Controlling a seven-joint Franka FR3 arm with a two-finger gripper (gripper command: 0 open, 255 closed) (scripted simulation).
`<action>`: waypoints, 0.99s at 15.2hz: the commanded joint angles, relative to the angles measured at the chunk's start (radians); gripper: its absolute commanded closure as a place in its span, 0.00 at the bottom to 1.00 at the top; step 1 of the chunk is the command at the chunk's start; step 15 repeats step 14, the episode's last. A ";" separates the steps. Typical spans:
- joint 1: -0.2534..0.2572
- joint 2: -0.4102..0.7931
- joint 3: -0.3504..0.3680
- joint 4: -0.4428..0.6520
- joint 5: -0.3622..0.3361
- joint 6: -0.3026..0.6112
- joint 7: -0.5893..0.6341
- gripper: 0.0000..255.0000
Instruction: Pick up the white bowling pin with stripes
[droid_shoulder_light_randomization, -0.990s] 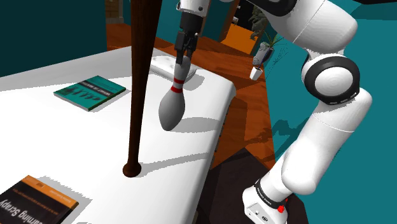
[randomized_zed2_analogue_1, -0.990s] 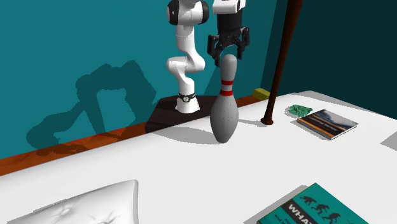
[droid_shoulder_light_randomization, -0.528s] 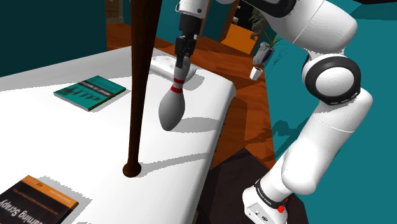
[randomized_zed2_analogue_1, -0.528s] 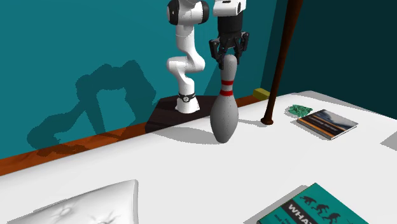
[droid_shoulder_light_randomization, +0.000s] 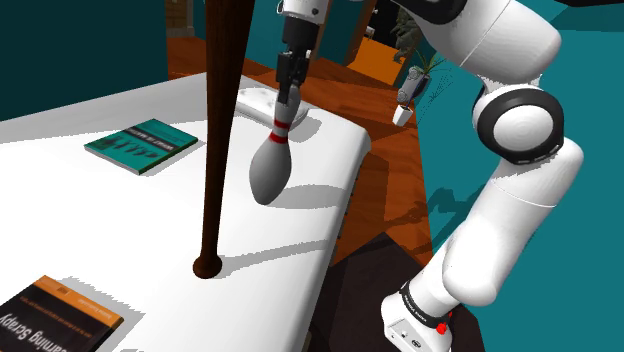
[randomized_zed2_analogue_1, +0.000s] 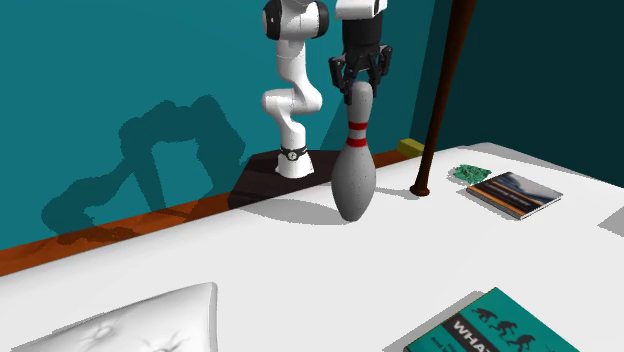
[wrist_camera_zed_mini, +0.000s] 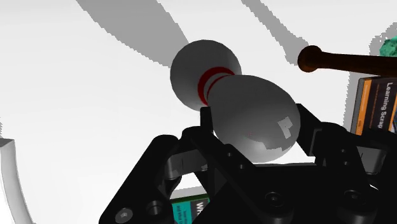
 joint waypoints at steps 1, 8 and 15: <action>0.001 0.014 0.001 0.047 -0.001 -0.032 0.005 1.00; 0.011 0.092 0.005 0.259 -0.009 -0.165 0.028 1.00; 0.023 0.170 0.008 0.442 -0.017 -0.269 0.048 1.00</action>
